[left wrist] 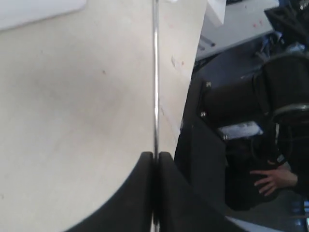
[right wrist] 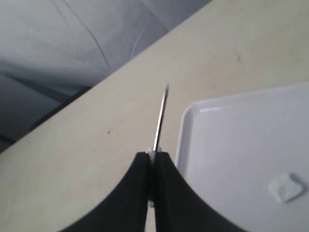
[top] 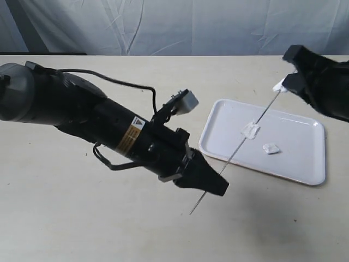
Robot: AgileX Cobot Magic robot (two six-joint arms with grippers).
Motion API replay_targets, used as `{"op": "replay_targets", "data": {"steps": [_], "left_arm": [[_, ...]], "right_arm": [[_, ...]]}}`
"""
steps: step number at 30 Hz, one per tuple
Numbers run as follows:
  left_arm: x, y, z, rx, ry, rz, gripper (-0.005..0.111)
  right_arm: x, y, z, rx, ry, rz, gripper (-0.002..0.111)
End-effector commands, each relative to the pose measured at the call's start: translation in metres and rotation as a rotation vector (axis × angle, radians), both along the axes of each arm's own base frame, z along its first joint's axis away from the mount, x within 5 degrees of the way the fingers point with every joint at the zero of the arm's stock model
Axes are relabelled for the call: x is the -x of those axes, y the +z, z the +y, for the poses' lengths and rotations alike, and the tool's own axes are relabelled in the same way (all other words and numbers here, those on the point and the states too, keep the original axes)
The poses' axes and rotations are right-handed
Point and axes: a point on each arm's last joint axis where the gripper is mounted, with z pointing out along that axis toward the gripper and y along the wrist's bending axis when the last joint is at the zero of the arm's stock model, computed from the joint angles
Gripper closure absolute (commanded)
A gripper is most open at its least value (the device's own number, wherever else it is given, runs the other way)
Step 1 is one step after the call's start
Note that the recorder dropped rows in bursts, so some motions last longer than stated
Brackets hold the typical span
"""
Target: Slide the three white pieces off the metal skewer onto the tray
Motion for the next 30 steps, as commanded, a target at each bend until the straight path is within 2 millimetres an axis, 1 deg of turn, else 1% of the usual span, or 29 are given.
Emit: {"op": "replay_targets", "data": {"steps": [1,7,9,13,17,20,24,28,30], "left_arm": [[0.008,-0.007,0.004,-0.037,-0.052,-0.012,0.107],[0.01,-0.01,0.005,-0.046,-0.054,-0.008,0.107],[0.012,-0.013,0.007,-0.056,-0.051,-0.003,0.107],[0.012,-0.021,0.011,-0.1,-0.012,-0.017,0.107],[0.008,-0.024,0.012,-0.133,0.028,-0.039,0.107],[0.003,-0.027,0.013,-0.167,0.073,-0.076,0.107],[-0.002,-0.026,0.014,-0.186,0.13,-0.11,0.107],[-0.006,-0.02,0.016,-0.198,0.166,-0.159,0.107],[-0.009,-0.016,0.018,-0.213,0.199,-0.202,0.107]], "right_arm": [[-0.005,0.006,-0.008,0.015,-0.036,-0.062,0.109],[-0.008,0.013,-0.01,0.006,-0.063,-0.143,0.109],[-0.01,0.016,-0.015,0.003,-0.091,-0.171,0.109],[-0.013,0.015,-0.027,0.009,-0.145,-0.162,0.109],[-0.013,0.011,-0.037,0.037,-0.17,-0.125,0.109],[-0.013,0.002,-0.038,0.075,-0.143,-0.047,0.109],[-0.017,-0.018,-0.035,0.126,-0.101,0.088,0.109],[-0.024,-0.039,-0.031,0.149,-0.079,0.181,0.109],[-0.028,-0.046,-0.026,0.157,-0.062,0.201,0.109]]}}
